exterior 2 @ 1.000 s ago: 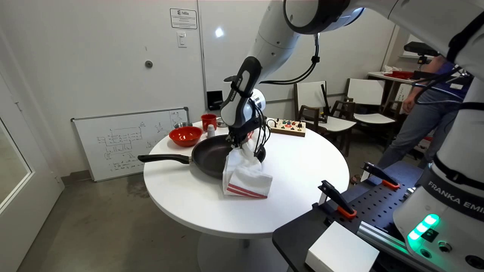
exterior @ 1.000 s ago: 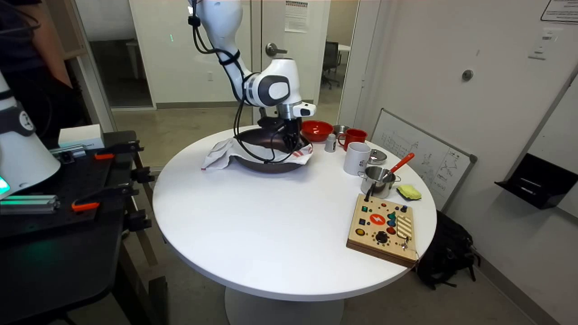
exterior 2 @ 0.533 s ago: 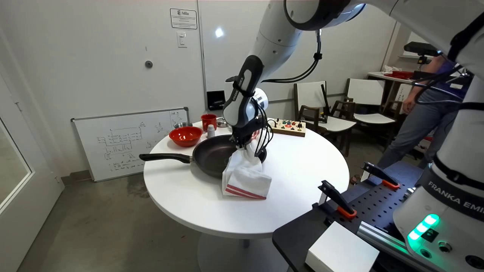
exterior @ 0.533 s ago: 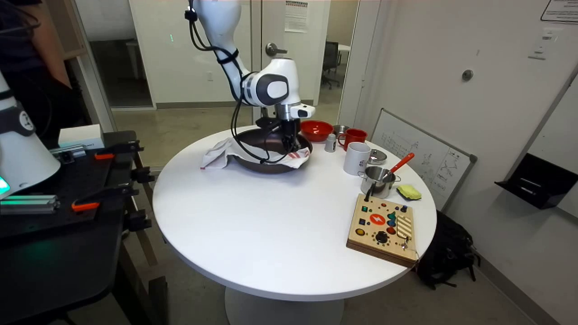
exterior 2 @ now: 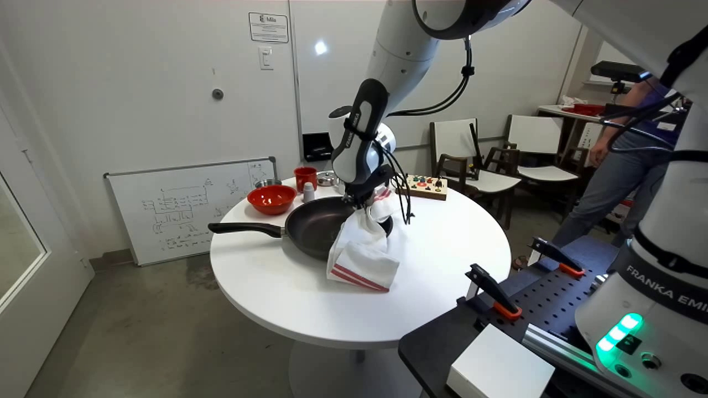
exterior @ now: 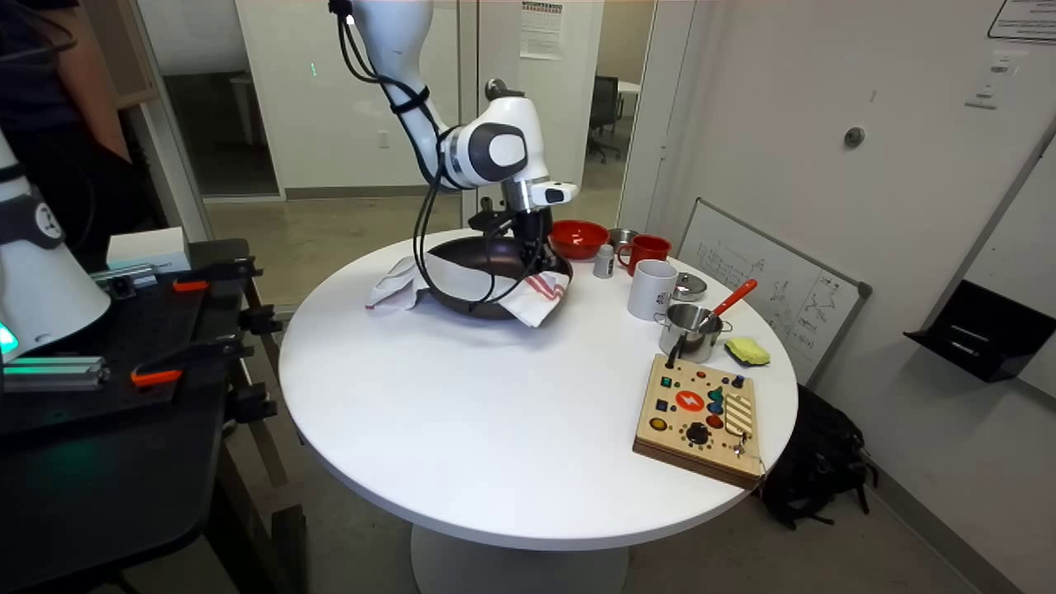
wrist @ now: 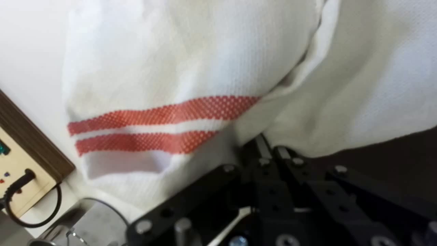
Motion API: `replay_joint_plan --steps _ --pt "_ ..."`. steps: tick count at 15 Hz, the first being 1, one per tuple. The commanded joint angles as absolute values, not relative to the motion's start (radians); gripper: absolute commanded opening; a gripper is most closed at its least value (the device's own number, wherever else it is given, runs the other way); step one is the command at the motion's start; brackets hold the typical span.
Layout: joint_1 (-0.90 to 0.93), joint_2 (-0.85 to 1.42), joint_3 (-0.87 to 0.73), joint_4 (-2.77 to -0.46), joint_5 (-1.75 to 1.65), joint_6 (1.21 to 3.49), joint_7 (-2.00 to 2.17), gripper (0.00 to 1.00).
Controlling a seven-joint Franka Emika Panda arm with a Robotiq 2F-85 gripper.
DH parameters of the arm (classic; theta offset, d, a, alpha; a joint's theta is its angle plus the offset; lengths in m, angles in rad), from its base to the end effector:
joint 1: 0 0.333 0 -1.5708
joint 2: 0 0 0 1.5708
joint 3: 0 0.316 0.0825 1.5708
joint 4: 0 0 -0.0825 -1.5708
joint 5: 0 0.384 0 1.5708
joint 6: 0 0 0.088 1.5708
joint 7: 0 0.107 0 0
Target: Pick up the kitchen towel and wipe the pan
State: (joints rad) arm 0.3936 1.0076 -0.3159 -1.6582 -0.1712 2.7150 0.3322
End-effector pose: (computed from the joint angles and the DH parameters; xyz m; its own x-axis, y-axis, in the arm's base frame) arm 0.6596 0.0755 0.0495 0.9886 0.0731 0.1317 0.0287 -0.9498 0.3116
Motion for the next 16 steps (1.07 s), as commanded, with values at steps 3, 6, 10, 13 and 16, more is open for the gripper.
replay_joint_plan --steps 3,6,10,13,16 --pt "0.407 0.93 -0.339 -1.717 -0.22 2.756 0.347 0.04" --pt "0.427 0.923 -0.374 -1.715 -0.226 2.725 0.382 0.04" --pt "0.482 0.937 -0.462 -1.717 -0.262 2.688 0.472 0.04" --pt "0.519 0.94 -0.516 -1.727 -0.29 2.629 0.556 0.04" --pt "0.543 0.938 -0.542 -1.733 -0.319 2.55 0.632 0.04"
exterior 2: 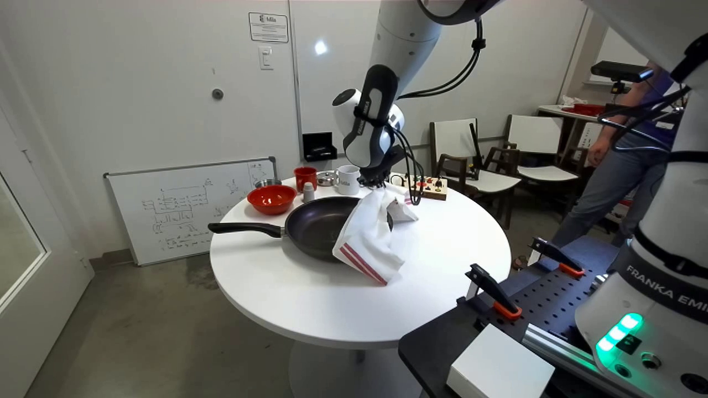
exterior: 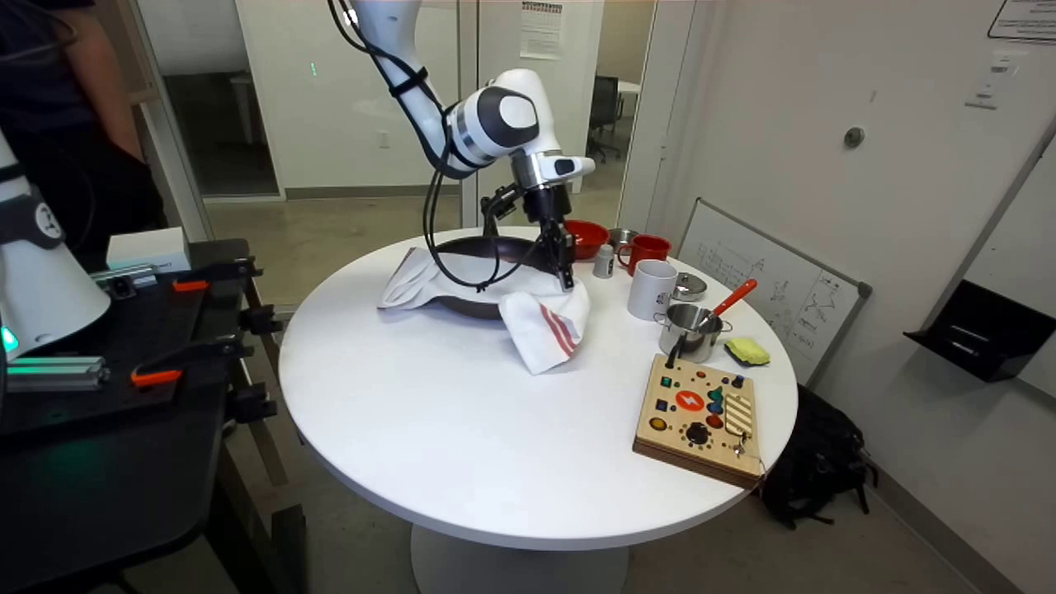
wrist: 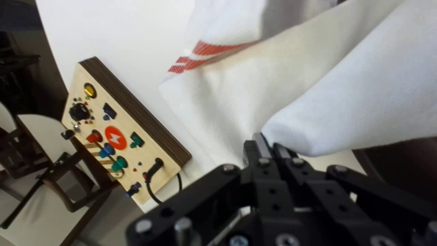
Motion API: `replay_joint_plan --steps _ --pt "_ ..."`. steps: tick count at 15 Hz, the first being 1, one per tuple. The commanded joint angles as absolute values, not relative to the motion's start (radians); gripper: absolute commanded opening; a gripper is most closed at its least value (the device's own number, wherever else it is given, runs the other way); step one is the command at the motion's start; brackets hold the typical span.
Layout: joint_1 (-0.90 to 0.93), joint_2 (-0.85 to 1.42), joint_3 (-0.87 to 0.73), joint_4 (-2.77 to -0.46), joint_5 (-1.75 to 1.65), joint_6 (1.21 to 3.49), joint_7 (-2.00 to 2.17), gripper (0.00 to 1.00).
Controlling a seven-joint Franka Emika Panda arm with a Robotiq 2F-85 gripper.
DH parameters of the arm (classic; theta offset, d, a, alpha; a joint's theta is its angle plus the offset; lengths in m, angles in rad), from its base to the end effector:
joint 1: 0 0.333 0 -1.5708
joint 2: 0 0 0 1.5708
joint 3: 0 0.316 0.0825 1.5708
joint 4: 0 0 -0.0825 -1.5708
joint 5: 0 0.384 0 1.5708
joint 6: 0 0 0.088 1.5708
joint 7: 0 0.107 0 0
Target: Pick up the kitchen towel and wipe the pan
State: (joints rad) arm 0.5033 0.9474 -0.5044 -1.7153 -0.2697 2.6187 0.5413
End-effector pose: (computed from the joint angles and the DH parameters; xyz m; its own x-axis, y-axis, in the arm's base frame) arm 0.6611 0.0320 0.0961 0.9808 -0.0600 0.1857 -0.1434 -0.8669 0.4774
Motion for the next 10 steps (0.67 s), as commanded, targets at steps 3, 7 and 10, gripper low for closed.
replay_joint_plan --steps 3,7,10 --pt "0.536 0.926 -0.525 -1.731 -0.355 2.468 0.681 0.04" --pt "0.524 0.892 -0.502 -1.754 -0.401 2.398 0.737 0.04" --pt "0.529 0.846 -0.51 -1.797 -0.45 2.368 0.788 0.03"
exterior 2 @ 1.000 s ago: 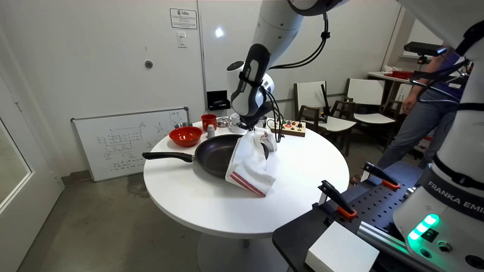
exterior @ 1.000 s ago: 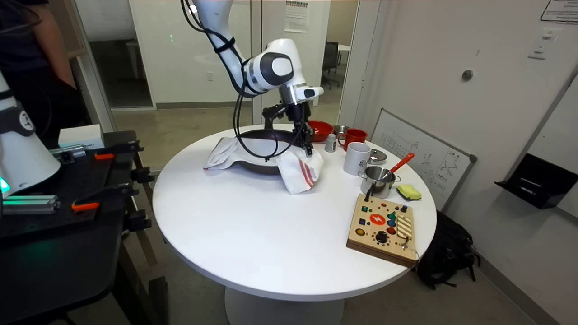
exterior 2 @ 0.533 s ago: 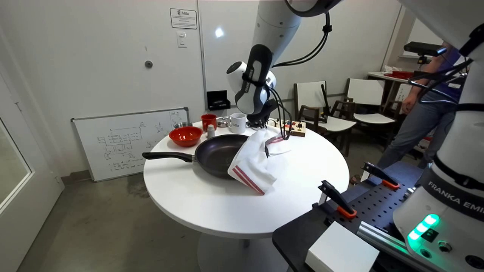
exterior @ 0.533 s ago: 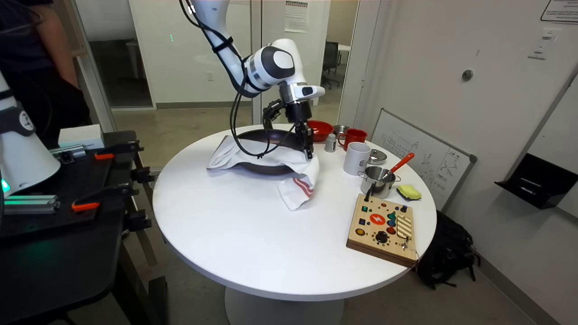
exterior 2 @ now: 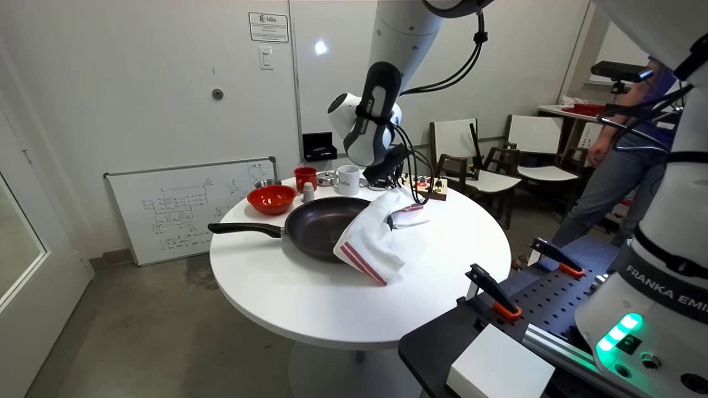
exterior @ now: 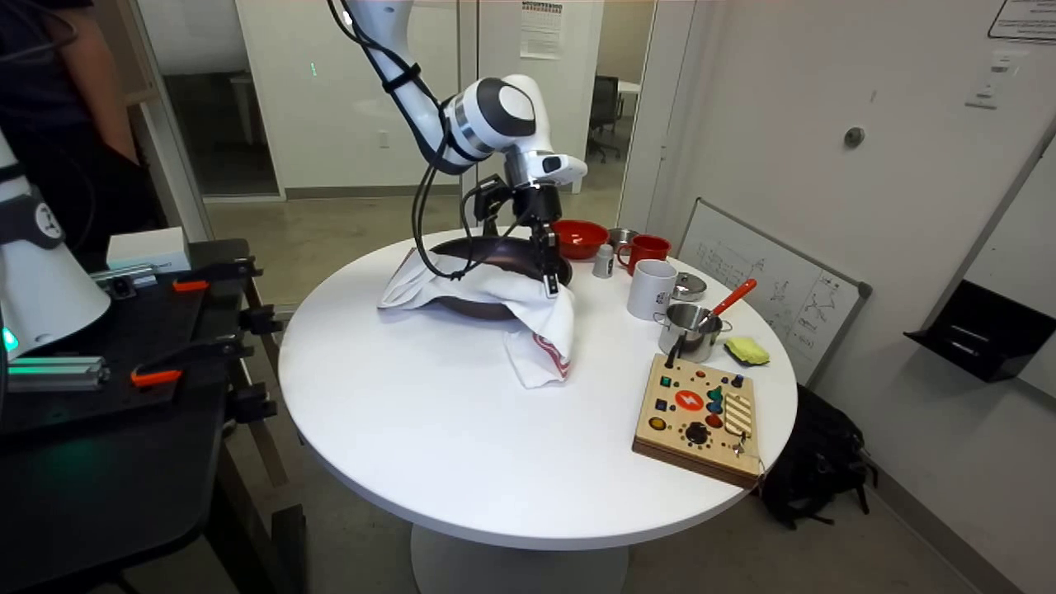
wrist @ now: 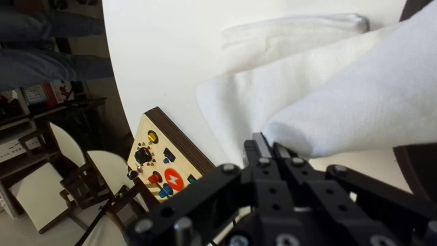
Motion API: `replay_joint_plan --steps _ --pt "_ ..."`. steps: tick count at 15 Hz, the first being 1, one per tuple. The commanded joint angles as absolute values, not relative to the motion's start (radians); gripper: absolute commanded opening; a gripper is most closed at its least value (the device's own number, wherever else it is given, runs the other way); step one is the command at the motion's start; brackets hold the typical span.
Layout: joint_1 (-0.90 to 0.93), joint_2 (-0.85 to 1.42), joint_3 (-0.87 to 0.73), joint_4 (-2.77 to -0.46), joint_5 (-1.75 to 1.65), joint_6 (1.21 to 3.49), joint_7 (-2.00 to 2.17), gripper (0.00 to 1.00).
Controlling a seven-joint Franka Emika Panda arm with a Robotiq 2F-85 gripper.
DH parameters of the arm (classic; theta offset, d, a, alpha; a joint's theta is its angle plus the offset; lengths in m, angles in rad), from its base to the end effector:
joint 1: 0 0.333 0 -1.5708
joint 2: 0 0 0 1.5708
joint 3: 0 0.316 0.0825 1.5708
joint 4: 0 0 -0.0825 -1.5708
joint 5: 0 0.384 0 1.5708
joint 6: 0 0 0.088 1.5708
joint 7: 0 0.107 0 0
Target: Pick up the kitchen towel and wipe the pan
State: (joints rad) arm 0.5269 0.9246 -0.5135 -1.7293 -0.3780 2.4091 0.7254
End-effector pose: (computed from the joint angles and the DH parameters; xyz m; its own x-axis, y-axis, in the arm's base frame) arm 0.6415 0.0240 0.0957 0.9699 -0.1993 0.1395 -0.2429 -0.7602 0.6026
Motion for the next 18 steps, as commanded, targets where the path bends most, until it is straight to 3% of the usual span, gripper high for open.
replay_joint_plan --steps 1,9,18 --pt "0.529 0.822 -0.511 -1.818 -0.471 2.358 0.802 0.03" --pt "0.487 0.597 -0.475 -2.017 -0.671 2.202 0.971 0.03" --pt "0.277 0.351 -0.255 -2.205 -0.78 2.032 1.025 0.03"
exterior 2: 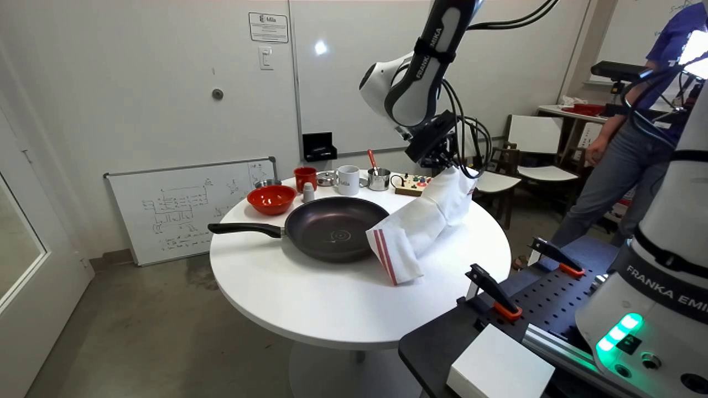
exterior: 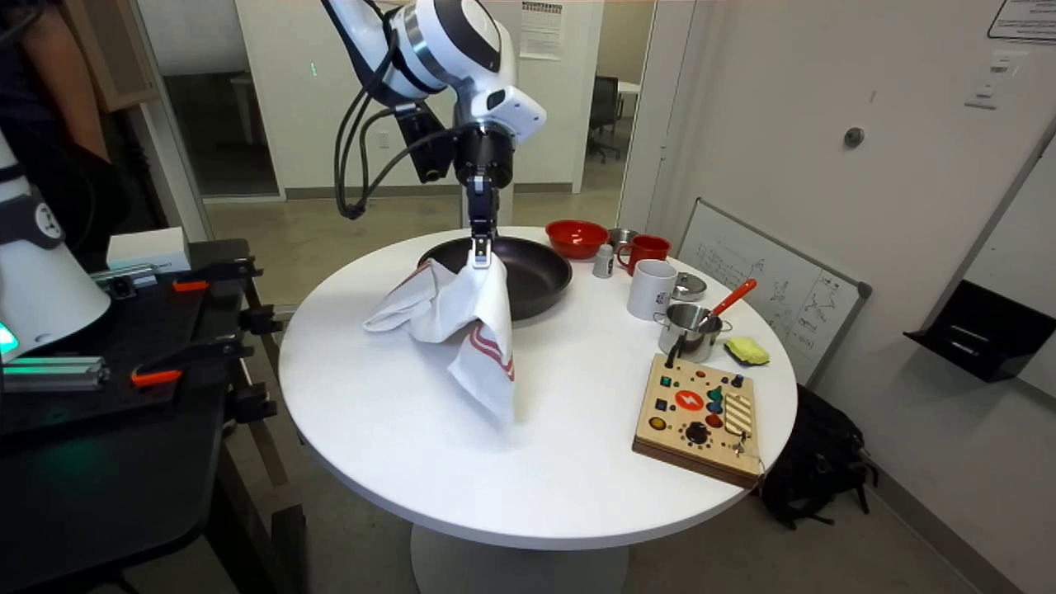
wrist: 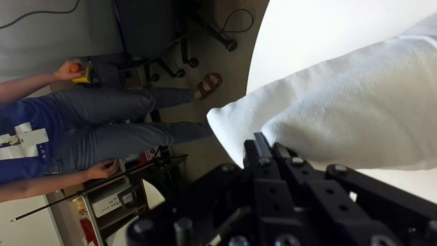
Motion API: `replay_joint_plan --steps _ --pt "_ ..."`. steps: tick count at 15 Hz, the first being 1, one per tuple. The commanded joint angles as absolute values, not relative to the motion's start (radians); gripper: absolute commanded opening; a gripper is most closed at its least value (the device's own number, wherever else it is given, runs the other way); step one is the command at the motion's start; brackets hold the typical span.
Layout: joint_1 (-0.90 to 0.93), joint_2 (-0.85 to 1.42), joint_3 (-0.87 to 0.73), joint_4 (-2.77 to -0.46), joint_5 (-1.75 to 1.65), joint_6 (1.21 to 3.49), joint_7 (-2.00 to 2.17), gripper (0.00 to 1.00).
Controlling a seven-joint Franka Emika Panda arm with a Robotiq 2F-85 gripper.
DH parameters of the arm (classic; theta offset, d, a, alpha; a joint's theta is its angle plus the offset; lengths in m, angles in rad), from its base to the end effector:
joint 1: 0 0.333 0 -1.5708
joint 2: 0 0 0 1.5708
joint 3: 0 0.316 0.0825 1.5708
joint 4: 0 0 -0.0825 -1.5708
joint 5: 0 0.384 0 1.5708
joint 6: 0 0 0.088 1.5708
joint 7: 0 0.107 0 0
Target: Pick up the kitchen towel and wipe the pan
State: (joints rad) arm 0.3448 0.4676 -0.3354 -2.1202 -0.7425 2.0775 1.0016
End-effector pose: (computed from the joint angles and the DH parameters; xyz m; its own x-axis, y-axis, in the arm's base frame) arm 0.5297 -0.0343 0.1841 0.9139 -0.3968 0.0860 -0.3236 -0.5838 0.7446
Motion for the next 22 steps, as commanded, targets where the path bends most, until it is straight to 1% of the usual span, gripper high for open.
replay_joint_plan --steps 1,5,12,15,19,22 --pt "0.258 0.329 -0.232 -2.22 -0.775 2.012 1.022 0.03" --pt "0.186 0.293 -0.152 -2.258 -0.738 1.948 0.998 0.03" --pt "0.106 0.335 -0.089 -2.261 -0.716 1.961 0.968 0.03" --pt "0.097 0.387 -0.091 -2.241 -0.789 2.038 1.005 0.04" --pt "0.085 0.49 -0.104 -2.204 -0.864 2.211 1.048 0.04" --pt "0.086 0.58 -0.121 -2.149 -0.895 2.267 1.076 0.04"
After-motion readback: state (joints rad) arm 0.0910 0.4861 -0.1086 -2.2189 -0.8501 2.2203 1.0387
